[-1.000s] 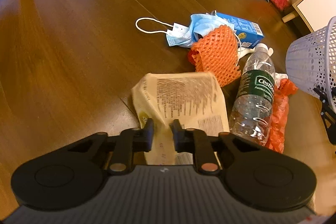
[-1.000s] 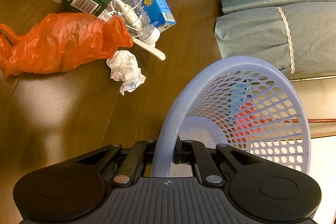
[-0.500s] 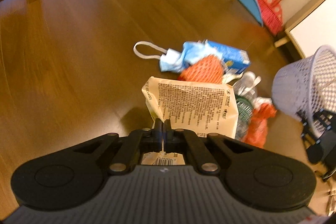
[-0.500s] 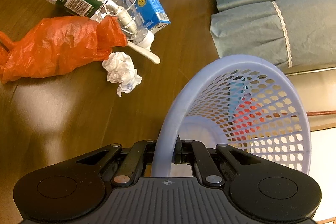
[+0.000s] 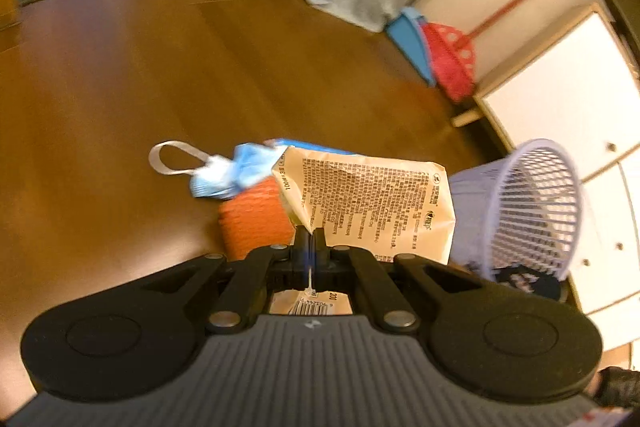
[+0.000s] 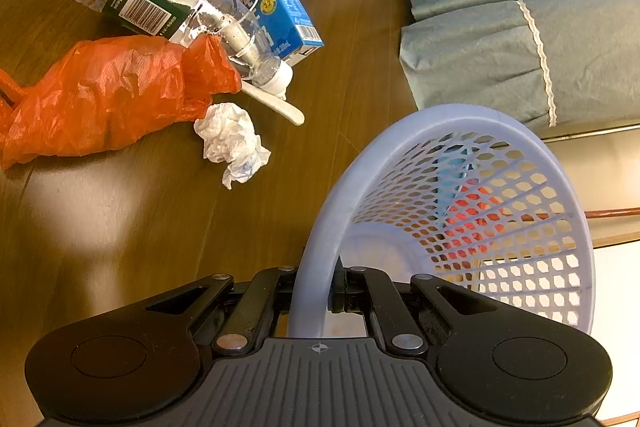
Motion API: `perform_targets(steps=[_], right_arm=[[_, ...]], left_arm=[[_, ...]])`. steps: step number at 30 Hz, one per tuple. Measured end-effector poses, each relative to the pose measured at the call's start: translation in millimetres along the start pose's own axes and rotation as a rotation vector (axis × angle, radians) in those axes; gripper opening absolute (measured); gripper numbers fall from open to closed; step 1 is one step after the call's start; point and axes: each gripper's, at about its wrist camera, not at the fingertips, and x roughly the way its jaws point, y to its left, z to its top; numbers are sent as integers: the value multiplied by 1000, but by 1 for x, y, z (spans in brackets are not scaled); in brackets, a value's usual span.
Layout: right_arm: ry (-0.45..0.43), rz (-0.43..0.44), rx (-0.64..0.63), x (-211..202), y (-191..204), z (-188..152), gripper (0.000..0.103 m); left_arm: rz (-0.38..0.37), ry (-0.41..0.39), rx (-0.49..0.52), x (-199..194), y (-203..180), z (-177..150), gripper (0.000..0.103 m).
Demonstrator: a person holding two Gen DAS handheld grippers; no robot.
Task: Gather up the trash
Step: 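Carry the paper wrapper over the wastebasket and open the left gripper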
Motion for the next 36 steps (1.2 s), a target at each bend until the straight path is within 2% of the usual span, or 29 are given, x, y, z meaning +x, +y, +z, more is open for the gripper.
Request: perform_targets(steps=[5,11,25,36], right_arm=[[3,-1,7,-1,1,1,1],[3,-2,20,-1,2,2,1],[1,-5,52,-1,0,7,0],[-8,1,59,-3,-2,6,0]], left_arm=[[-94,16,31,12,-45,12,0],[-136,28,112,25,-101,21,0],[-154,33,143,63,-197,24,0],[-157,38,154,83,-240,18,0]])
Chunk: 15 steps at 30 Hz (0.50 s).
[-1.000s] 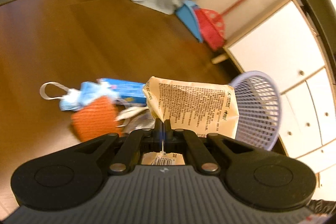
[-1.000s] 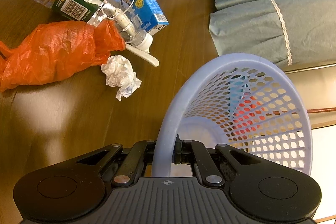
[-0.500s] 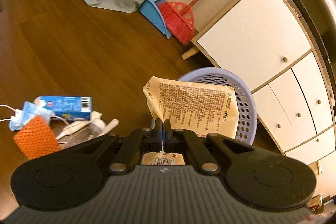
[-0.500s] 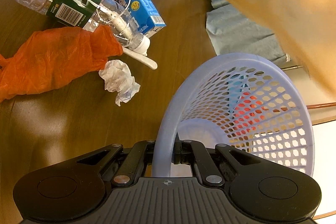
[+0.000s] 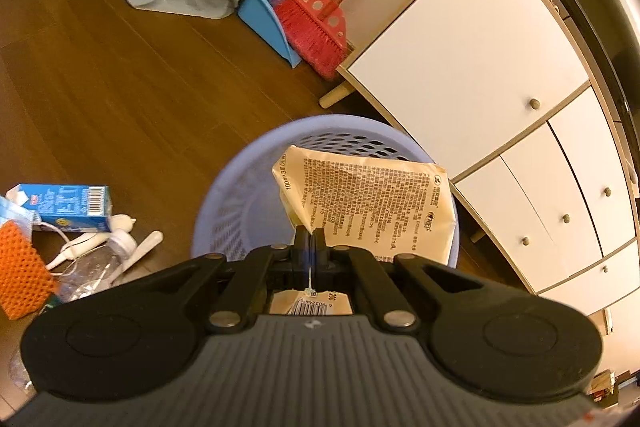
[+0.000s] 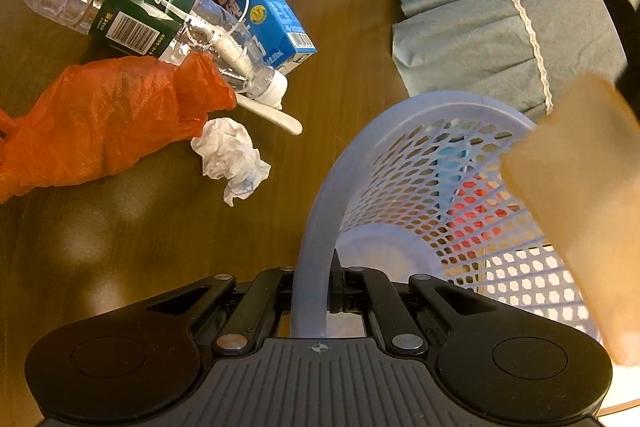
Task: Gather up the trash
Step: 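Carry the paper wrapper over the wastebasket and open the left gripper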
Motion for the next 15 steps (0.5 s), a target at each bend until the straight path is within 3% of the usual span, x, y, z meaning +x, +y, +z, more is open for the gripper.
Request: perform_targets(steps=[6,9,15], right_arm=[[-5,5,6,-1,0,-2,0],[-5,7,9,-1,1,1,0],[-6,8,15,0,1,4,0]], left_arm=[[3,4,6,16,-12,2,0],[4,32,-21,30,-8,5,18],[19,31,-11,30,-2,6,20]])
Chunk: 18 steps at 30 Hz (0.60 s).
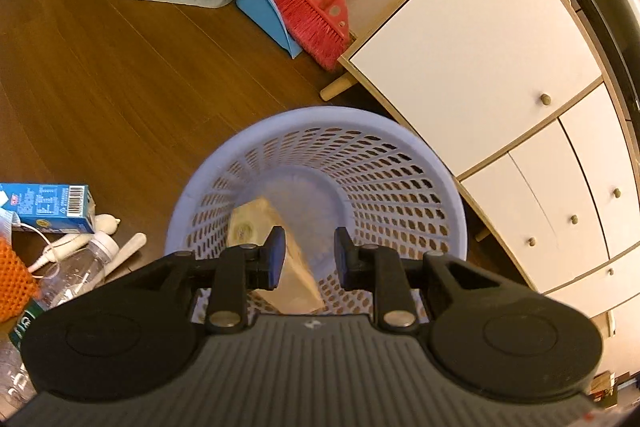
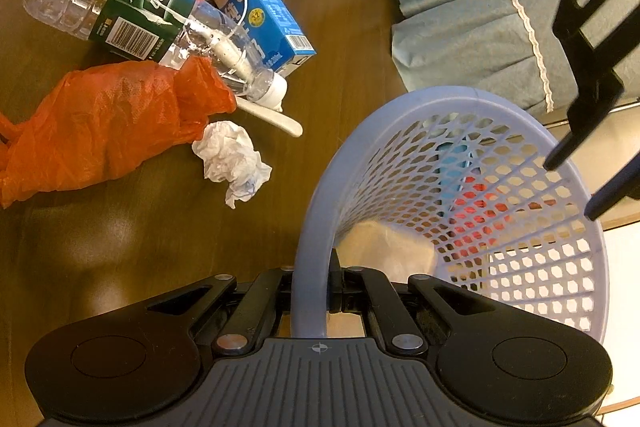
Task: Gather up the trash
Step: 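Carry the paper wrapper over the wastebasket and open the left gripper, then move the left gripper to the orange foam net and grasp it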
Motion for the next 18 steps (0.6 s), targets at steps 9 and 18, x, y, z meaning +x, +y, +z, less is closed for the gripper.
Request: perform_targets(steps=[9,18], right_arm=[[5,-1,3,0,0,1,0],[4,0,3,2,0,3,0]], left_arm=[[13,-8,-13,-11,12,-1,20],[51,-64,18,-46,47,15,27]])
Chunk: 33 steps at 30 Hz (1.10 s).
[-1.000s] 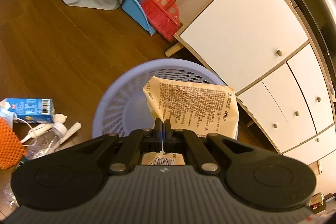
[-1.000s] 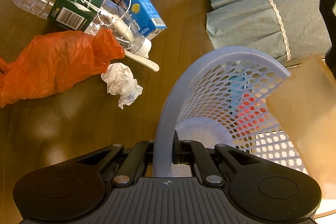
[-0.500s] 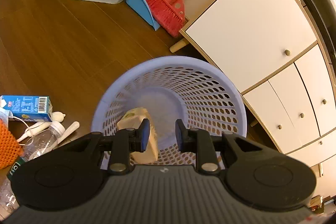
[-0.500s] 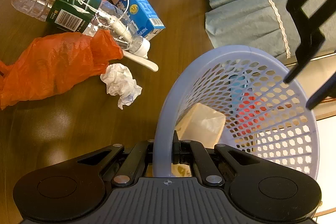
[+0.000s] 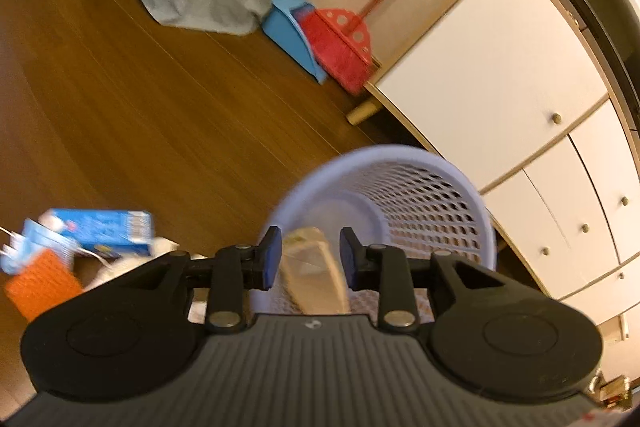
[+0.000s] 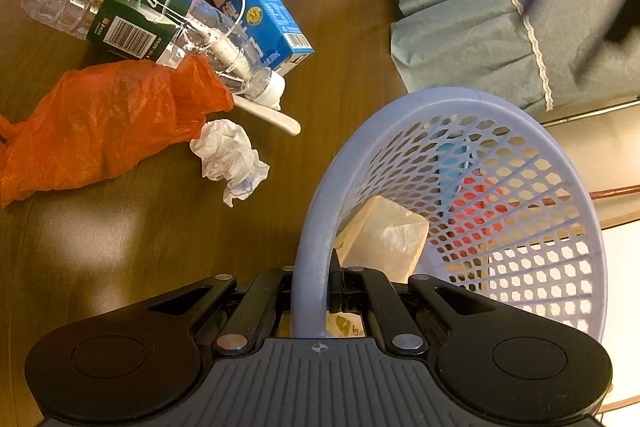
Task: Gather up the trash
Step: 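Move the left gripper to the orange foam net and grasp it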
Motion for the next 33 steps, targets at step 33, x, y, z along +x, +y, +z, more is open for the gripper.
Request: perform_targets(steps=[33], right_arm=[[-3,0,-26,0,1,-6,0]], left_arm=[[338,150,300,28,214,-76,55]])
